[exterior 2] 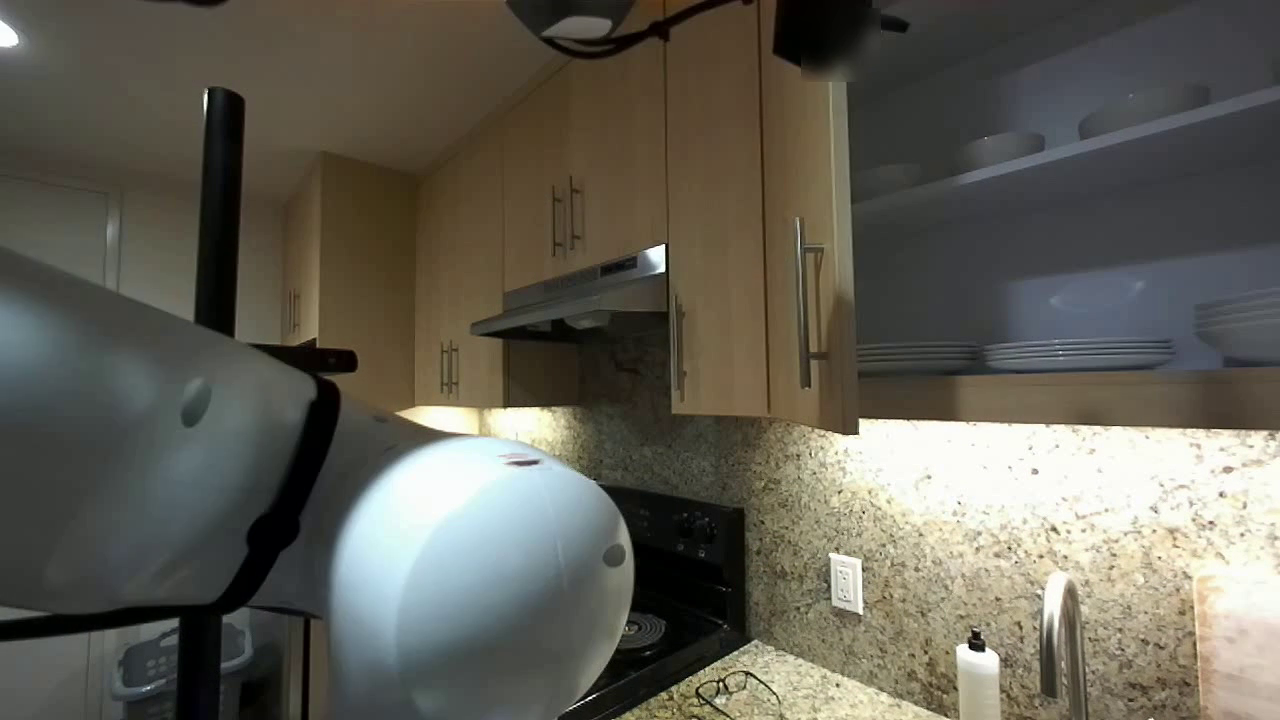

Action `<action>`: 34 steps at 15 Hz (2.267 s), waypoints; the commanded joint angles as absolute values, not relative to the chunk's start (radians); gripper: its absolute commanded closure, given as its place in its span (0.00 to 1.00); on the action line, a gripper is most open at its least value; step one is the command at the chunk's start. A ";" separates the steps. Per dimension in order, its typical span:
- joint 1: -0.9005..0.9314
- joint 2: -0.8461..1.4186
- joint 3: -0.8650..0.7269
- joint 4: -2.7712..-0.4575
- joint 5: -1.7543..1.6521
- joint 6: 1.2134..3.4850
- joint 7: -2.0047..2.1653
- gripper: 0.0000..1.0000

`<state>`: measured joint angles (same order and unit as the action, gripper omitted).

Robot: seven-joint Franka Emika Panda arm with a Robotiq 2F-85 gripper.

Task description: Open the left cabinet door

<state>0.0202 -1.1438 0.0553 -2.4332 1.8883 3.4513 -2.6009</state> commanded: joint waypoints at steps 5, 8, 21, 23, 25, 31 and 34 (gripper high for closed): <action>0.152 -0.966 0.028 -2.363 1.864 3.451 -2.601 0.00; 0.153 -0.904 0.032 -2.351 1.864 3.451 -2.599 0.00; 0.299 -0.698 -0.046 -2.211 1.793 3.466 -2.599 0.00; 0.322 -0.667 -0.079 -2.191 1.788 3.454 -2.600 0.00; 0.354 -0.663 -0.124 -2.191 1.787 3.446 -2.599 0.00; 0.394 -0.746 -0.115 -2.264 1.789 3.453 -2.599 0.00; 0.388 -0.784 -0.072 -2.305 1.798 3.453 -2.599 0.00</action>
<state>0.3841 -0.7209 -0.1126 -2.2408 1.8019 3.4526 -2.5994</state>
